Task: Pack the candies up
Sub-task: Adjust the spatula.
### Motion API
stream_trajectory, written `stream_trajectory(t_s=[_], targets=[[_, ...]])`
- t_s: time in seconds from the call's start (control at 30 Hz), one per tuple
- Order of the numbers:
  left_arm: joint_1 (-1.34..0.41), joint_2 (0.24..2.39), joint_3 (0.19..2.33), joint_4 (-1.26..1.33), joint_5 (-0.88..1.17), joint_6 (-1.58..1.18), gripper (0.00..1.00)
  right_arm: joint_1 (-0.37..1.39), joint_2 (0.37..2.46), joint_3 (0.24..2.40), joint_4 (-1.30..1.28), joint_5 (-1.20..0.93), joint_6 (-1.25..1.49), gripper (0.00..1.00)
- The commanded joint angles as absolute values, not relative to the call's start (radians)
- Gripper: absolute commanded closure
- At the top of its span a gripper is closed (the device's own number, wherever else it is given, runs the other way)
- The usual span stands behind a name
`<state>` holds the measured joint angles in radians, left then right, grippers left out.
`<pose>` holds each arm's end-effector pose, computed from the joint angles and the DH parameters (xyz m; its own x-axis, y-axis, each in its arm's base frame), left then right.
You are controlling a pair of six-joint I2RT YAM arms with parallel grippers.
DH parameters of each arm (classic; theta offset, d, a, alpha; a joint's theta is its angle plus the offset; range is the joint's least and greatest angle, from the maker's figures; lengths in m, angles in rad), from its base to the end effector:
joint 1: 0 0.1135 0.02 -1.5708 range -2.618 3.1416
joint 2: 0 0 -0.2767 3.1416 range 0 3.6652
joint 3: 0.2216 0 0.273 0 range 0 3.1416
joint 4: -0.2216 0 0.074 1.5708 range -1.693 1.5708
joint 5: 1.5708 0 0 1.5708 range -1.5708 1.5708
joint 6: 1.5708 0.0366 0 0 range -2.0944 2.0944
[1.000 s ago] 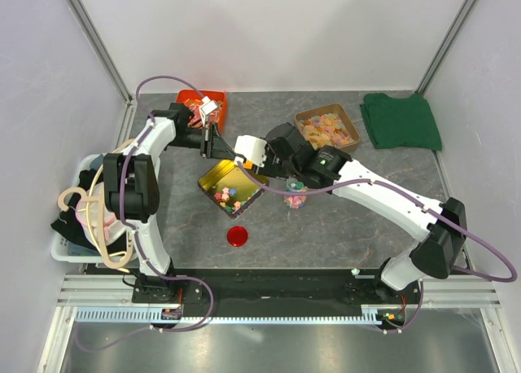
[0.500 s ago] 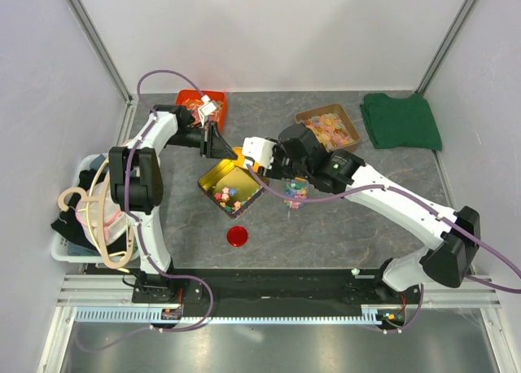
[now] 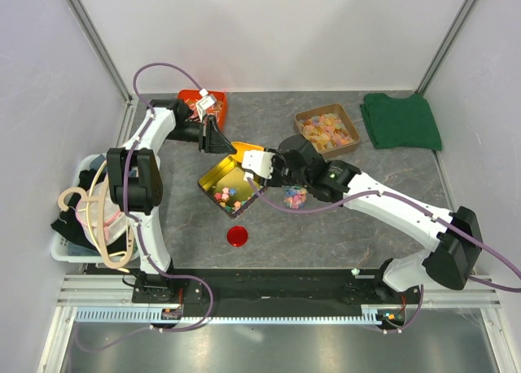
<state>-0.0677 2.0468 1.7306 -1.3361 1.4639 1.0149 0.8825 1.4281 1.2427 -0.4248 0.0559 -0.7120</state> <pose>0.4088 -0.0642 0.2560 -0.5872 0.1306 -0.7988 0.8059 0.0018 -0.5921 0.2201 0.2644 0.3339 0.2092 -0.7725 -0.5995 -0.7996 0.2178 -0.5597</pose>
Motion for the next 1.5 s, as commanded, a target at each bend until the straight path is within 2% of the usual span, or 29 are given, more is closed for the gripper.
stream_trajectory(t_s=[0.0,0.57,0.67,0.77,0.8,0.9,1.0,1.07,1.1,1.23,1.3,1.43,1.47], targets=[[-0.064,1.994,1.747,-1.537,1.585,0.986,0.98,0.891,1.431,1.213,-0.293,0.110,-0.733,0.47],[-0.066,2.002,1.732,-1.537,1.592,0.988,0.98,0.893,1.528,1.212,-0.181,0.147,-0.785,0.50],[-0.066,2.000,1.729,-1.536,1.592,0.989,0.98,0.894,1.543,1.224,-0.179,0.152,-0.784,0.55],[-0.066,1.997,1.724,-1.537,1.592,0.991,0.98,0.896,1.554,1.235,-0.178,0.158,-0.782,0.67],[-0.066,1.997,1.724,-1.537,1.592,0.992,0.98,0.896,1.554,1.238,-0.178,0.163,-0.781,0.77],[-0.066,2.005,1.726,-1.537,1.588,0.992,0.98,0.897,1.557,1.247,-0.176,0.176,-0.775,0.95],[-0.066,2.016,1.729,-1.537,1.580,0.991,0.98,0.899,1.555,1.256,-0.179,0.187,-0.770,1.00],[-0.064,2.022,1.735,-1.537,1.559,0.994,0.87,0.900,1.554,1.273,-0.198,0.187,-0.764,1.00],[-0.063,2.028,1.746,-1.537,1.549,0.994,0.71,0.900,1.555,1.291,-0.228,0.192,-0.764,1.00],[-0.040,2.083,1.805,-1.529,1.500,0.965,0.41,0.905,1.543,1.322,-0.290,0.216,-0.769,1.00],[-0.008,2.095,1.834,-1.487,1.471,0.907,0.34,0.905,1.531,1.331,-0.322,0.235,-0.779,1.00],[0.047,2.095,1.832,-1.320,1.375,0.749,0.33,0.904,1.506,1.339,-0.353,0.276,-0.792,1.00],[0.052,2.064,1.813,-1.246,1.292,0.642,0.33,0.905,1.503,1.342,-0.365,0.285,-0.795,1.00]])
